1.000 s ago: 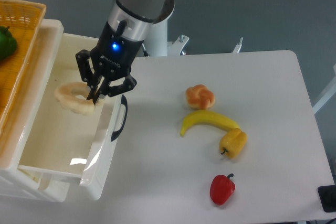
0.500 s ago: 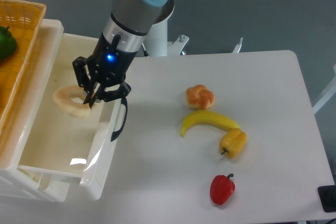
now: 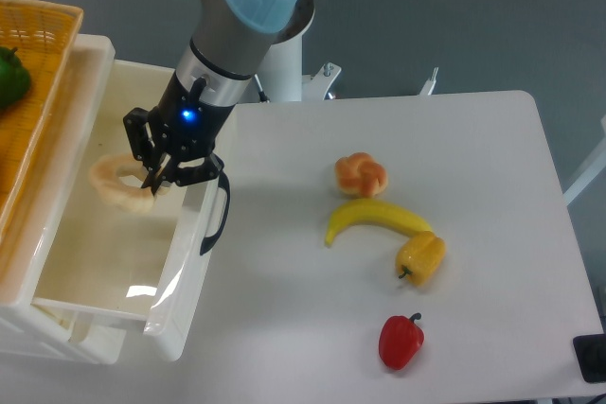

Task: Place the donuts in the upper white drawer
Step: 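Lower the donut into the drawer and open the gripper to release it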

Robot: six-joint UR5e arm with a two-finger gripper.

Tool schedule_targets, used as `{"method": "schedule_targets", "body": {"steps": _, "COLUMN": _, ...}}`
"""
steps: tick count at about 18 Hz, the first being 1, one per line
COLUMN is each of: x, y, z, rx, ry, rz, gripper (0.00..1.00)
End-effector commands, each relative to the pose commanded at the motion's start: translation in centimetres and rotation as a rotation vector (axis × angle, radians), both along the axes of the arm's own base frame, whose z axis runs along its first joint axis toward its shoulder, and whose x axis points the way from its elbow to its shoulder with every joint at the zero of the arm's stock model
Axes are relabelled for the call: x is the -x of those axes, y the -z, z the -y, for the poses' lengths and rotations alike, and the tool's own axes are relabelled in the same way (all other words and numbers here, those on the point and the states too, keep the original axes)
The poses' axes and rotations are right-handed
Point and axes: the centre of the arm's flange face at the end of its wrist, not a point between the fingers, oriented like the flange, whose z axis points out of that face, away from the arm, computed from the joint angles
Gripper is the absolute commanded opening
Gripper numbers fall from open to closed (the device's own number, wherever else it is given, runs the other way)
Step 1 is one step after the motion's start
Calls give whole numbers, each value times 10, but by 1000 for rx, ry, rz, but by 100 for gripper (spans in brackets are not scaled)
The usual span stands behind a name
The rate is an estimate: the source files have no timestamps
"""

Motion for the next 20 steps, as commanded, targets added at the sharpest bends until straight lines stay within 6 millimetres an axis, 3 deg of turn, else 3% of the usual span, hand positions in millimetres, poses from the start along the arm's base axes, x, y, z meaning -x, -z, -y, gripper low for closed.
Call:
{"method": "schedule_targets", "body": {"steps": 1, "x": 0, "y": 0, "z": 0, "rx": -2, "ry": 1, "rz": -2, "gripper": 41}}
{"method": "schedule_targets", "body": {"steps": 3, "x": 1, "y": 0, "z": 0, "rx": -2, "ry": 1, "rz": -3, "gripper": 52}}
{"method": "schedule_targets", "body": {"steps": 6, "x": 0, "y": -2, "z": 1, "rx": -4, "ry": 2, "rz": -4, "gripper": 61}}
{"method": "schedule_targets", "body": {"steps": 20, "x": -1, "y": -7, "z": 2, "rx": -10, "ry": 2, "rz": -11, "gripper": 61}}
